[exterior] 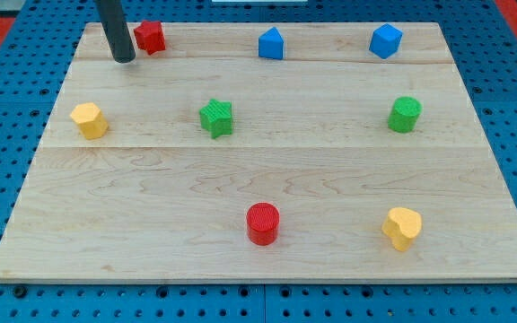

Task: Place the blue triangle diagonally to the green circle

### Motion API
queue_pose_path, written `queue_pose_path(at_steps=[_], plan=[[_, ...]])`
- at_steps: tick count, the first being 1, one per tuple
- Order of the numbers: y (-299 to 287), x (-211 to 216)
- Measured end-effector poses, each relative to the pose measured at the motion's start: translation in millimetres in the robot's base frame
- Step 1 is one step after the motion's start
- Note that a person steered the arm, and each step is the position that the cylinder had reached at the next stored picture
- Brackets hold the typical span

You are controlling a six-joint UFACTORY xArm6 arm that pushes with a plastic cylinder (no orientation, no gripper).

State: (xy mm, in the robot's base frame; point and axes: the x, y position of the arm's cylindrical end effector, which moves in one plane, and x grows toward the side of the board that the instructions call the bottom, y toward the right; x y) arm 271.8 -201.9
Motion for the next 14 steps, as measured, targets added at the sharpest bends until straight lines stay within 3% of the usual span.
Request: queue_pose_path(at_steps=[2,5,6,7,11,12,13,14], plan=[[0.0,0.1],[99.3,-4.1],[128.1,-63.4],[201.8,-76.0],[271.9,60.6],[284.6,61.3],[278.4,112.7],[252.2,115.2]])
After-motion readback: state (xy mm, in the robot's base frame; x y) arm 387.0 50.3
